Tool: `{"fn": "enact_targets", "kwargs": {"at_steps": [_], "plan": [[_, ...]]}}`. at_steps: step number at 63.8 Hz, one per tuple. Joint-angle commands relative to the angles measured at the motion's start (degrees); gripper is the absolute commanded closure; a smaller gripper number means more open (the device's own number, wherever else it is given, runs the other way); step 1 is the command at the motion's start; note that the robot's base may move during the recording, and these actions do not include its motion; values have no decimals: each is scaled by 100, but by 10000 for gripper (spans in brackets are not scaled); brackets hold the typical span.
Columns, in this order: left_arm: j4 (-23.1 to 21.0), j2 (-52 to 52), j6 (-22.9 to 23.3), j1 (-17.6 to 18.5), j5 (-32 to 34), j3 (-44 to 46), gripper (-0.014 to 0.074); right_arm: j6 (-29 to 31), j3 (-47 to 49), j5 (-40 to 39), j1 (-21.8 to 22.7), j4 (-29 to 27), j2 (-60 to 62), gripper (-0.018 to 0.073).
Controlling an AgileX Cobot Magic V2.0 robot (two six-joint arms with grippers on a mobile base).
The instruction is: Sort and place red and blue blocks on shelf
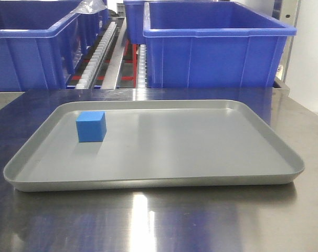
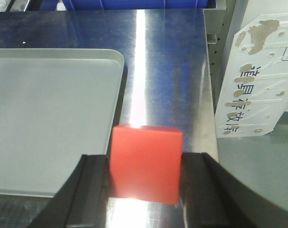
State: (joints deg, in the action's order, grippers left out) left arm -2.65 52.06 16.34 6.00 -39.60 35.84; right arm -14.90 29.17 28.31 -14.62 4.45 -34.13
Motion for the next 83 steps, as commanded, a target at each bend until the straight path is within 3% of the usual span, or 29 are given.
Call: {"fn": "enact_targets", "kwargs": {"at_steps": [1, 30, 52, 66, 83], "plan": [[-172, 282, -98, 45, 172, 478, 138, 2, 160, -413, 29, 58, 4, 509], [-304, 1466, -252, 104, 84, 1684, 137, 2, 160, -413, 29, 58, 4, 509], [-198, 2146, -252, 1088, 105, 1970, 132, 2, 160, -413, 29, 58, 4, 509], [-173, 2397, -252, 1414, 182, 2139, 80, 2, 160, -413, 29, 58, 4, 509], [-220, 2555, -203, 1685, 424, 2262, 82, 2, 160, -413, 29, 58, 4, 509]]}}
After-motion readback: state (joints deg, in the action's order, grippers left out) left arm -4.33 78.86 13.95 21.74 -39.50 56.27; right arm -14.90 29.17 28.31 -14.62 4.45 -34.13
